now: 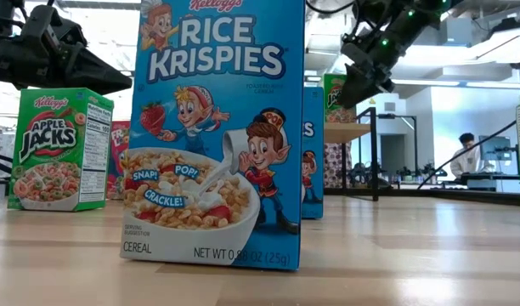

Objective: Stack cereal on shelf
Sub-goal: Put the top green cereal box on the shelf

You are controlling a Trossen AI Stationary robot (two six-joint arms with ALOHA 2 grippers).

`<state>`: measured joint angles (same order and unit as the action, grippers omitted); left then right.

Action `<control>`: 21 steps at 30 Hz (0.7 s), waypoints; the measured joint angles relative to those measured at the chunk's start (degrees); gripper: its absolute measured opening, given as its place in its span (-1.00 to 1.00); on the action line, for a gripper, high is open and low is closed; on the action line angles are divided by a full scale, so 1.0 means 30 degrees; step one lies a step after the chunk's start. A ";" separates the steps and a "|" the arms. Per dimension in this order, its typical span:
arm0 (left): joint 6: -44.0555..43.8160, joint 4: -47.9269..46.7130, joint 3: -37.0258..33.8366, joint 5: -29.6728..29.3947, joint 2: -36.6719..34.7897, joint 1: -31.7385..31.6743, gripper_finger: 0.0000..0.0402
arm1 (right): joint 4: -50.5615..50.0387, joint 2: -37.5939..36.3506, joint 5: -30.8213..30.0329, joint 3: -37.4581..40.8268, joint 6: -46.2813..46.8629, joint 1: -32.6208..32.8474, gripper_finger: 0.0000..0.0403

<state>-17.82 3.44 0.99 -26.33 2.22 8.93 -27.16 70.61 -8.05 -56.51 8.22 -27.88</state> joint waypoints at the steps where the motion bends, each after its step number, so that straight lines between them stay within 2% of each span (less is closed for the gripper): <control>1: 0.0000 0.0000 0.0001 0.0000 0.0000 0.0000 -1.00 | -0.0023 0.0000 -0.0001 0.0000 0.0124 0.0000 -0.13; 8: 0.0007 -0.0008 0.0000 -0.0007 0.0001 0.0000 -1.00 | -0.0042 0.0000 -0.1000 0.0000 0.0832 -0.0007 -0.23; 21: 0.0007 -0.0015 0.0000 -0.0015 0.0001 0.0000 -1.00 | 0.0365 0.0000 -0.2304 0.0000 0.1858 -0.0007 -0.24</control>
<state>-17.80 3.40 0.99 -26.37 2.22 8.93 -26.07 70.61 -14.96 -56.51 13.79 -27.90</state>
